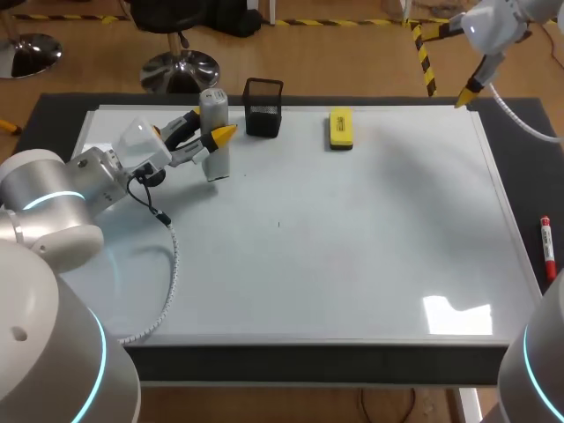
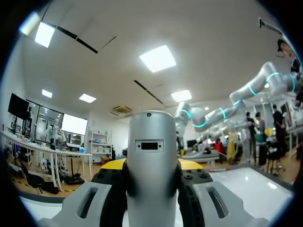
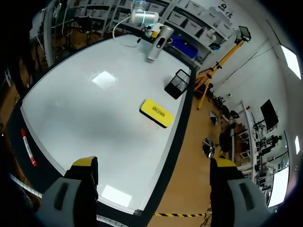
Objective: Pick up the inspection probe, press it on each red-marked spot on the whiteboard one by one, put down the probe, pick up the eraser, and wipe off all the red marks.
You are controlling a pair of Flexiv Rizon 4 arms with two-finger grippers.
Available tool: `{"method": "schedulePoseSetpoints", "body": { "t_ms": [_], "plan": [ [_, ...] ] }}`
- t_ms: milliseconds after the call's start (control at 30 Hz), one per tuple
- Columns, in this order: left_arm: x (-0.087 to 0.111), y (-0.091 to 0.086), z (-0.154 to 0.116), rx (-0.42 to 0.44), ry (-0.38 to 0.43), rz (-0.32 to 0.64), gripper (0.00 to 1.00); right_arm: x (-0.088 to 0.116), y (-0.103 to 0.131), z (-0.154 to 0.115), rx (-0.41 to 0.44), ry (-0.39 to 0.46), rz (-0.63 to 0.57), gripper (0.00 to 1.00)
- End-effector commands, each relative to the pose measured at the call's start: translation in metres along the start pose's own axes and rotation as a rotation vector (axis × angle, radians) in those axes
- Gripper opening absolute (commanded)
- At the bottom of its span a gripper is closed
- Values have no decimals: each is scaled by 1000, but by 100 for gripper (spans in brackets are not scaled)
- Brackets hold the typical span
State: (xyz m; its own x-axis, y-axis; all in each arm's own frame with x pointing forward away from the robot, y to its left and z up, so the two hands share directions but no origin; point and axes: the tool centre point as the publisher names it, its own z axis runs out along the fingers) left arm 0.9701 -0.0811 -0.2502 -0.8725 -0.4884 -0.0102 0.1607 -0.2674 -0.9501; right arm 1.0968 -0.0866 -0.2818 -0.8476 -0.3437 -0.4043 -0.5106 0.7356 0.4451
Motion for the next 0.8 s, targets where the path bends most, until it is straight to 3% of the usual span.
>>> {"method": "schedulePoseSetpoints", "body": {
  "t_ms": [33, 467, 800],
  "plan": [
    [-11, -6, 6, 9, 2, 3, 0, -1, 0, 0, 3, 6, -1, 100],
    [-47, -38, 66, 66, 166, -4, 0, -1, 0, 0, 3, 6, -1, 100],
    [-72, -46, 106, 95, 316, -33, 0, -1, 0, 0, 3, 6, -1, 100]
  ]
}}
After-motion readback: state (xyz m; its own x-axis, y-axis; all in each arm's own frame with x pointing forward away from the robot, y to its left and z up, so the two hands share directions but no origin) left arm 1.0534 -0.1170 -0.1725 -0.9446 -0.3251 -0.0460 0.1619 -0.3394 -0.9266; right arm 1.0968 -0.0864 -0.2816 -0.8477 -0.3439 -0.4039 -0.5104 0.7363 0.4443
